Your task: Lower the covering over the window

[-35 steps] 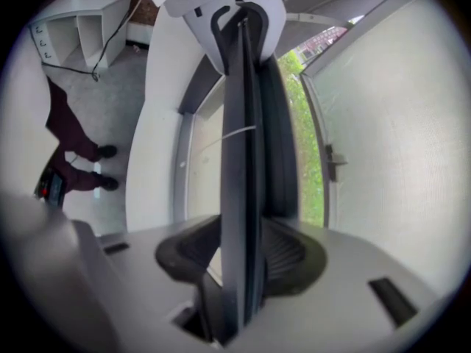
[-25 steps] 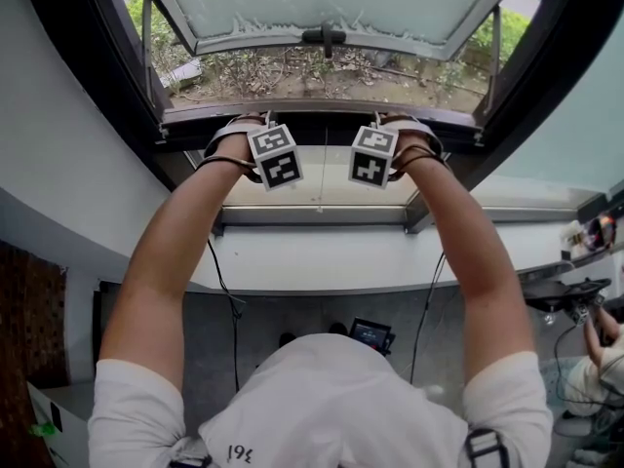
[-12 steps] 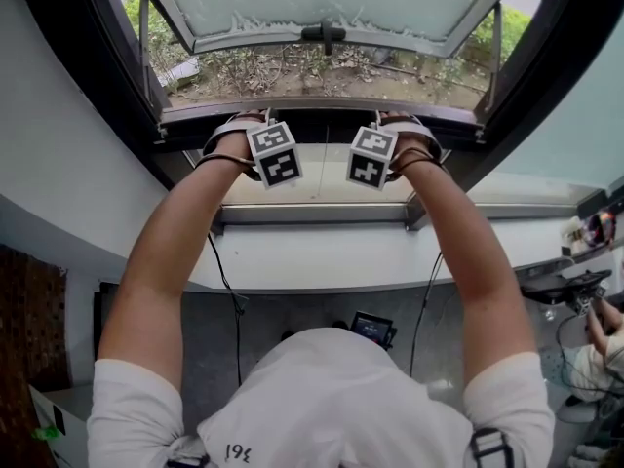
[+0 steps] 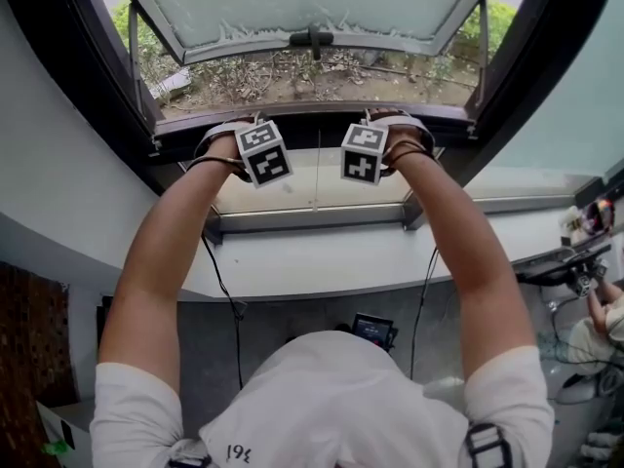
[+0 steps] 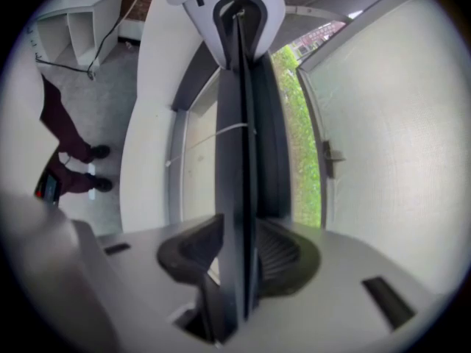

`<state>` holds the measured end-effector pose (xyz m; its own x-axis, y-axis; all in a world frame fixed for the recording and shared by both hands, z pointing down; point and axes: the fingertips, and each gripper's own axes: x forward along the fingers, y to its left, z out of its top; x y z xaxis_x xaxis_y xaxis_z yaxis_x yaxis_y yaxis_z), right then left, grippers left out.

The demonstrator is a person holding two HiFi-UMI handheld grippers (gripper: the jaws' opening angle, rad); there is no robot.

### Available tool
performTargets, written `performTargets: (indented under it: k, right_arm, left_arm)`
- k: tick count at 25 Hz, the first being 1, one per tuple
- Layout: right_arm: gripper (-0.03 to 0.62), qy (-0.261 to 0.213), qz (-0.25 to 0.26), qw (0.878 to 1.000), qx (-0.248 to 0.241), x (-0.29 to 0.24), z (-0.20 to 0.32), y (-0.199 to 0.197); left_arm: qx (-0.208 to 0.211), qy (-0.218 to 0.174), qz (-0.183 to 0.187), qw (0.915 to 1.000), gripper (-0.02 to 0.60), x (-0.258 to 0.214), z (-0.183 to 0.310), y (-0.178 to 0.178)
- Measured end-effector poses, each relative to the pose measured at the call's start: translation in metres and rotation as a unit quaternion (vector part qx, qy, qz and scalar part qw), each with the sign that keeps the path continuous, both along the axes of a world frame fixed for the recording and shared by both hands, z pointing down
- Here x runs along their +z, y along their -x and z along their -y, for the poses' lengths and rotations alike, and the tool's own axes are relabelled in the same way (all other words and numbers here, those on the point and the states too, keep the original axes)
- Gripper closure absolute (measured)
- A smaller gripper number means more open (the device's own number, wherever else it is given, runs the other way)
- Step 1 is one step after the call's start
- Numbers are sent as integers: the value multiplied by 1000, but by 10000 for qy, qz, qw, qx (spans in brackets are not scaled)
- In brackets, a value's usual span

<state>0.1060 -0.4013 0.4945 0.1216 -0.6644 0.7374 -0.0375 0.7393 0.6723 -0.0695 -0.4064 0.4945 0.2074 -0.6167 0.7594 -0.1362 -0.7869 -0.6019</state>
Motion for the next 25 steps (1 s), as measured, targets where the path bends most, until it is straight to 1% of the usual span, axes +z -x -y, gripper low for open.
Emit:
performTargets:
  k: [1,4,9,18,25]
  right_arm:
    - [451,-23,15,10000,-7,-1,1,0]
    - [461,-28,111,9999,5,-3,1,0]
    - [462,-76,246,9996,69,-5,2,0]
    - [461,-35,188,9998,60,-5,-2,0]
    - [461,-36,75,9999,-111,-5,-3,0]
  left_arm:
    - [23,31,-21,10000,466,-1,0,0]
    - [38,130,-38,9999,467,-2,-1,0]
    - [40,42,22,10000,472,-3,0,0]
    - [64,-45,235,9997,472,-5,-1,2]
    - [130,17,229,9997,472,-6,-2,2]
